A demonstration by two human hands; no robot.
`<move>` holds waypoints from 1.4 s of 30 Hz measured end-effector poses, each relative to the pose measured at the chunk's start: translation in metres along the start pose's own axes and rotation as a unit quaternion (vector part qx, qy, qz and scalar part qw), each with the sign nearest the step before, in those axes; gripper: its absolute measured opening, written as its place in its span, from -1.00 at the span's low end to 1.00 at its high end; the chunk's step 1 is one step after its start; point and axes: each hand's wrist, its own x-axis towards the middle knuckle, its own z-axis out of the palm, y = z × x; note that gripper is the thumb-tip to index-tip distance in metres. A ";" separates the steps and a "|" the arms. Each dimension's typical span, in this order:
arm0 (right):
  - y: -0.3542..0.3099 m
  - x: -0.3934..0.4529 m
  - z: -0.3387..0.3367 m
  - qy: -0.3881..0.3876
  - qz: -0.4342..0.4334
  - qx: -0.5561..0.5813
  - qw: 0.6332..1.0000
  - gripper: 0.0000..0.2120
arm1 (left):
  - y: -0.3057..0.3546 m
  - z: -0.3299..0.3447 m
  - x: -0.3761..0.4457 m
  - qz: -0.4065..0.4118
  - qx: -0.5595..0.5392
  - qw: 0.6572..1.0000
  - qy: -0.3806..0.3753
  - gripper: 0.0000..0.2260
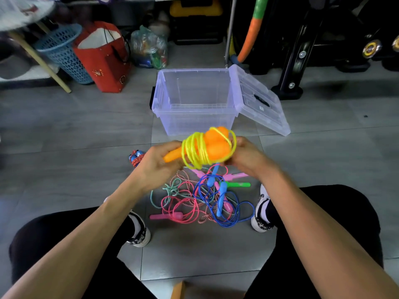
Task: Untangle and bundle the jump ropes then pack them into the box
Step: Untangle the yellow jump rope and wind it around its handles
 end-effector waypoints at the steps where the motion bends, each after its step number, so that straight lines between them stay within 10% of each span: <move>1: -0.001 0.001 0.003 0.028 -0.003 0.000 1.000 -0.81 | 0.001 0.001 0.001 -0.031 -0.048 0.998 0.016 -0.83; 9: -0.025 -0.015 0.028 0.157 -0.089 -0.070 0.981 -0.89 | 0.005 0.017 0.009 -0.201 -0.402 0.891 0.070 -0.81; 16: -0.016 -0.017 0.032 0.096 -0.163 -0.110 0.976 -0.69 | 0.006 0.013 0.016 -0.253 -0.425 0.869 0.007 -0.86; 22: -0.021 -0.018 0.035 0.175 -0.251 -0.147 0.941 -0.89 | 0.006 0.019 0.009 -0.215 -0.304 0.927 -0.042 -0.76; 32: -0.021 -0.020 0.037 0.097 -0.303 -0.276 0.907 -0.71 | 0.019 0.029 -0.001 0.058 0.053 0.980 0.183 -0.22; 42: -0.023 -0.016 0.031 0.184 -0.389 -0.356 0.830 -0.81 | 0.003 0.034 0.007 0.159 0.196 0.955 0.156 -0.58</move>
